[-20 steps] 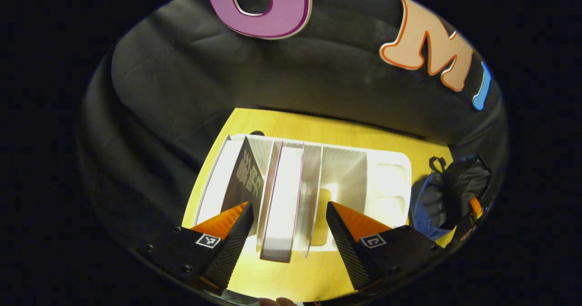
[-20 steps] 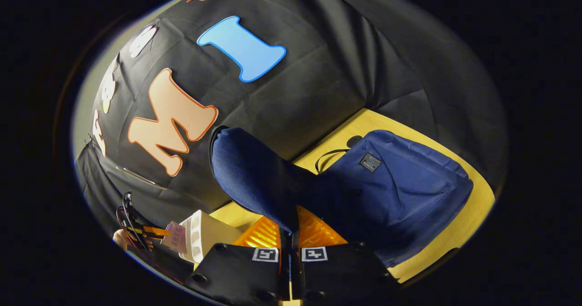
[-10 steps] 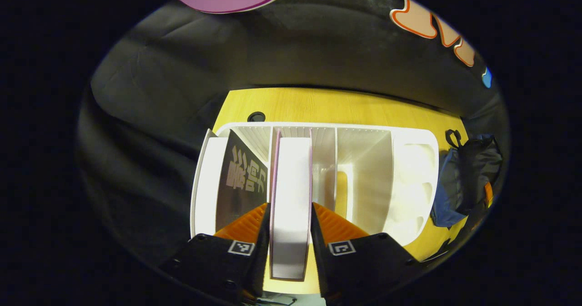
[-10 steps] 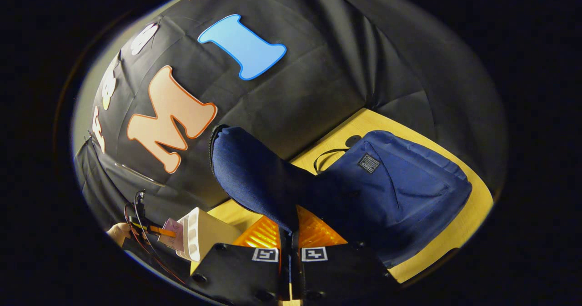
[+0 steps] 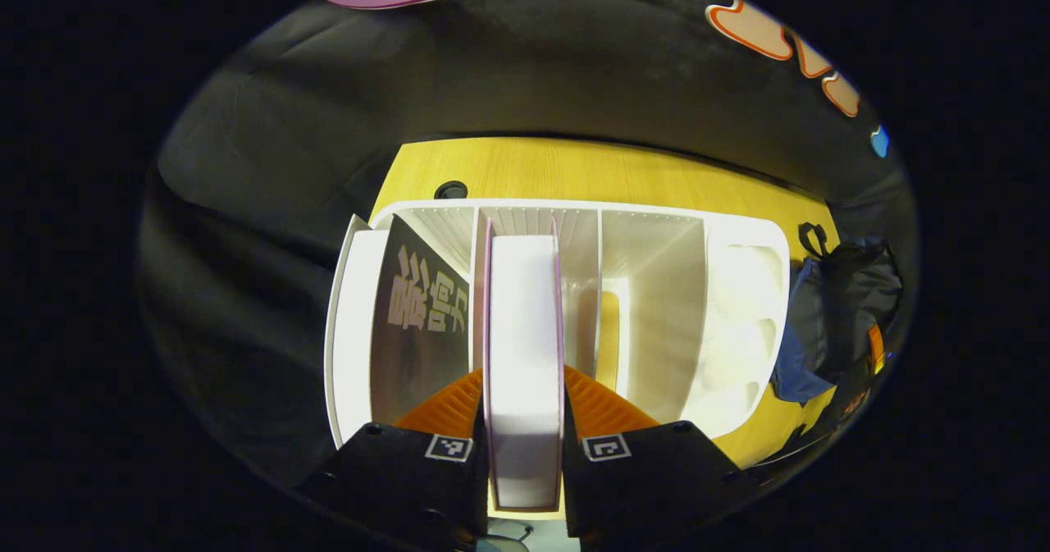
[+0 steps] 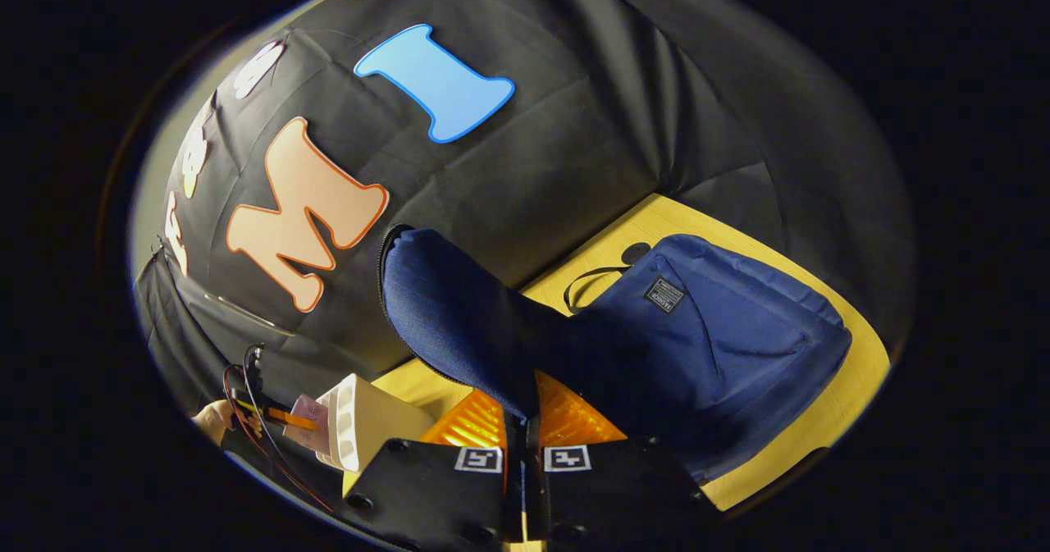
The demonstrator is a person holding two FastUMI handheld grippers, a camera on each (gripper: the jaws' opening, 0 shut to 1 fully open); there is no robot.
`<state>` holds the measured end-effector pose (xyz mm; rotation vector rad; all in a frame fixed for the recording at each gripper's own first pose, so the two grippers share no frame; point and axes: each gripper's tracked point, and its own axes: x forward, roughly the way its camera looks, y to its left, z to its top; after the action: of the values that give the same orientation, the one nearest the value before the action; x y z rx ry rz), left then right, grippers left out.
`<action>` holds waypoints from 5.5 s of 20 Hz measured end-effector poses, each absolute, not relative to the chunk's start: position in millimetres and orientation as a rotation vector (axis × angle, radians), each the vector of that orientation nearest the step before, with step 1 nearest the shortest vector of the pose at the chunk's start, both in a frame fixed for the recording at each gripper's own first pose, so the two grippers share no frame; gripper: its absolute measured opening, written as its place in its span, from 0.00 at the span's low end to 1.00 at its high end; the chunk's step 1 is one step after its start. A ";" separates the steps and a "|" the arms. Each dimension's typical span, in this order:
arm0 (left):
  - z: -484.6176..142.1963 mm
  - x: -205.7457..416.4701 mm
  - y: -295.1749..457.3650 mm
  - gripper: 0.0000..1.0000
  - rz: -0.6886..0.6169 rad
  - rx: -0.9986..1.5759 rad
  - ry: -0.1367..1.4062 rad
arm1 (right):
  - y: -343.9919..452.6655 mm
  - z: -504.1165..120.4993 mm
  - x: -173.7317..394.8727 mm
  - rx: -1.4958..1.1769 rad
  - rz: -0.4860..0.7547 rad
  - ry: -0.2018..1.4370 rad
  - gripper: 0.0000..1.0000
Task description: Open the schoolbag, grab two books from the bookshelf and put them into the schoolbag.
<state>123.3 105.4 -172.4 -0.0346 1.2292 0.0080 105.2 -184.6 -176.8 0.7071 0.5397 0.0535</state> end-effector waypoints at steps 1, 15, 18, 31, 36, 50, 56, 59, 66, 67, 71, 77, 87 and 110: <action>-168.6 125.4 107.8 0.34 0.002 -0.022 1.213 | -184.6 -176.8 105.5 0.707 0.054 0.542 0.07; -70.5 128.2 138.3 0.33 -0.013 -0.238 0.960 | -184.2 -177.0 105.6 0.705 0.054 0.551 0.05; -42.9 124.1 141.2 0.31 -0.023 -0.358 0.884 | -184.3 -176.6 105.4 0.707 0.053 0.549 0.05; 26.7 121.0 78.5 0.31 -0.198 -0.866 0.671 | -186.0 -173.2 104.5 0.718 0.058 0.539 0.05; -14.5 115.1 -7.1 0.31 -0.281 -0.895 0.708 | -190.3 -171.4 103.6 0.738 0.060 0.525 0.06; -125.4 139.8 -288.6 0.31 -0.445 -0.980 0.910 | -196.0 -155.8 100.6 0.725 0.087 0.476 0.06; -166.1 143.6 -368.6 0.31 -0.443 -1.058 0.979 | -196.8 -151.0 101.0 0.716 0.108 0.464 0.05; -181.1 144.8 -399.3 0.31 -0.439 -1.068 0.986 | -196.0 -149.9 99.8 0.721 0.116 0.454 0.05; -206.3 144.0 -445.6 0.33 -0.410 -1.162 1.021 | -198.8 -146.1 97.4 0.725 0.133 0.438 0.06; -206.0 143.8 -447.4 0.31 -0.414 -1.165 1.024 | -199.7 -146.8 97.0 0.728 0.134 0.437 0.03; -215.4 148.3 -443.5 0.35 -0.389 -1.118 1.029 | -202.7 -148.7 96.2 0.735 0.133 0.437 0.06; -259.5 124.2 -439.8 0.72 -0.333 -0.879 1.213 | -200.8 -151.6 97.3 0.735 0.137 0.445 0.05; -263.1 115.3 -397.0 0.90 -0.468 -0.212 1.091 | -201.0 -152.3 96.9 0.724 0.134 0.451 0.05; 3.0 142.8 45.3 0.94 -0.082 -0.186 0.371 | -195.1 -157.3 97.5 0.688 0.141 0.498 0.06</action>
<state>142.8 45.3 3.0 -0.1855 0.3707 -0.0824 97.5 -195.1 -157.3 0.6880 0.4977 0.1414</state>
